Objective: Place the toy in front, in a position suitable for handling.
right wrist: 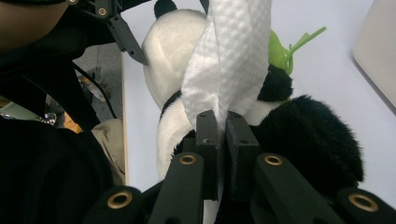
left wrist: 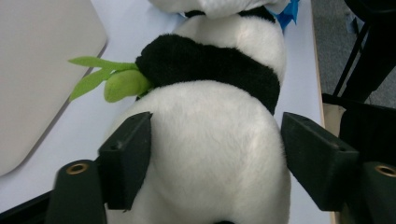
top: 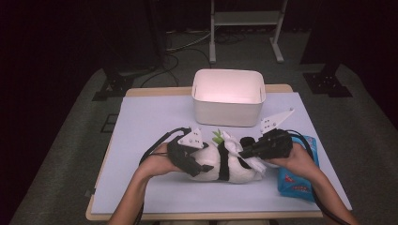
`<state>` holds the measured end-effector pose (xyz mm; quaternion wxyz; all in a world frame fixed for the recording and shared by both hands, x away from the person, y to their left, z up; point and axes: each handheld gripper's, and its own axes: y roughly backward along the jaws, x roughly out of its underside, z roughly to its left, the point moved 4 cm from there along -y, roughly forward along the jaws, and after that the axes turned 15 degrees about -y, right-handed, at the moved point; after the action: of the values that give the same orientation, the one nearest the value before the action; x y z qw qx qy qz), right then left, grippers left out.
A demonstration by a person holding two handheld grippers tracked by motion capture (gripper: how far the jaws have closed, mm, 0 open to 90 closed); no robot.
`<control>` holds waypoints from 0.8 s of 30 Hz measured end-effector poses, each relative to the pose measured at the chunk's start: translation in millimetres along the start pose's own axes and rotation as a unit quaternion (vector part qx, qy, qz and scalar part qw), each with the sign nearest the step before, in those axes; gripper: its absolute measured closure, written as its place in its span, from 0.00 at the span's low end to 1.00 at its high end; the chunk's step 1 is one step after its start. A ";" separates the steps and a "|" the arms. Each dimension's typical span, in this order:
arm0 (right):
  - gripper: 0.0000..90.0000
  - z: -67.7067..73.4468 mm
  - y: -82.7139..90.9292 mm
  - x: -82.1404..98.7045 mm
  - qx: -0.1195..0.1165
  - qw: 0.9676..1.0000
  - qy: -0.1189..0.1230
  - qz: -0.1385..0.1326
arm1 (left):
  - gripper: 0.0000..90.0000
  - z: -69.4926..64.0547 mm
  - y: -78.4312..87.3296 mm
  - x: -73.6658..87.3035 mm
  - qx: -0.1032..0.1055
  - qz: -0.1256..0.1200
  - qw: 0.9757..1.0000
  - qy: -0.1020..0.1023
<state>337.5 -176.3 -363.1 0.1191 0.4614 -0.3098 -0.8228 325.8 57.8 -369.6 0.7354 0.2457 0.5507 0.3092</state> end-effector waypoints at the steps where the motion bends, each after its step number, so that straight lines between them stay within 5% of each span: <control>1: 0.94 1.1 0.0 -1.0 0.000 1.000 0.003 0.000 | 0.33 -0.8 -0.7 0.4 -0.003 0.004 1.000 -0.005; 10: 0.93 8.4 -14.0 -18.4 0.013 1.000 0.025 0.011 | 0.35 -6.0 -0.4 4.1 0.006 0.003 1.000 -0.003; 24: 0.94 7.1 -7.6 9.2 -0.018 1.000 0.011 0.001 | 0.36 4.0 9.5 -12.6 0.046 -0.036 0.998 0.035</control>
<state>327.2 -172.0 -371.4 0.1319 0.4682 -0.2937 -0.8229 325.3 55.2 -353.6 0.7146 0.2478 0.5981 0.2651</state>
